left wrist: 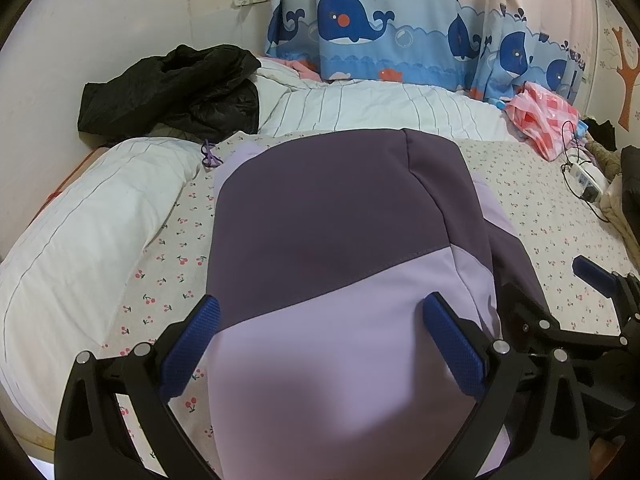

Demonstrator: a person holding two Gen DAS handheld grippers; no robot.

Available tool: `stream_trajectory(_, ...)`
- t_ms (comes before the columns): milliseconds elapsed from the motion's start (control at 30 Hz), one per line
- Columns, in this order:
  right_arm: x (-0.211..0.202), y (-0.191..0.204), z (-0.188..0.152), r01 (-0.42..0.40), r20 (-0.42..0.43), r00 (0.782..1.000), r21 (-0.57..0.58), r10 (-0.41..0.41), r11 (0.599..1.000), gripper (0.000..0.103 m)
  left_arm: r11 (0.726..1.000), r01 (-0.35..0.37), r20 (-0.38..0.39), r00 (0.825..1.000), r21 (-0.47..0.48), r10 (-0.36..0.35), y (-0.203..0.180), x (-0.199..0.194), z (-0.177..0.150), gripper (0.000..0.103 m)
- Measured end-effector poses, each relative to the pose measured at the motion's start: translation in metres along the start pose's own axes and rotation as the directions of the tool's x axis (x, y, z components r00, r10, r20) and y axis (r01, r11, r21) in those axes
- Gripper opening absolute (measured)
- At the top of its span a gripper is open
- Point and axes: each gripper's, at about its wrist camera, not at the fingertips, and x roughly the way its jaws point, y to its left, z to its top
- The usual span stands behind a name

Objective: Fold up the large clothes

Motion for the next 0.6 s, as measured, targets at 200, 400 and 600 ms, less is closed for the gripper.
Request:
stream_trajectory(200,-0.0002,-0.0019,0.0005,0.001,0.001,1.000,0.001,-0.001,1.000,0.096,1.000,0.003,0.003,1.000,-0.004,-0.003,0.0011,0.0004,0.0004,0.097)
stream_trajectory(400,-0.0014,-0.0032,0.0011,0.000,0.007,1.000,0.005,0.000,1.000,0.096,1.000,0.004,0.005,1.000,-0.011,-0.004,0.0037,0.0001,0.0018,0.097)
stream_trajectory(600,0.0019,-0.0058,0.0000,0.005,-0.013,1.000,-0.005,-0.006,1.000,0.096,1.000,0.004,0.007,1.000,-0.011,-0.004,0.0051,0.0009,0.0017,0.097)
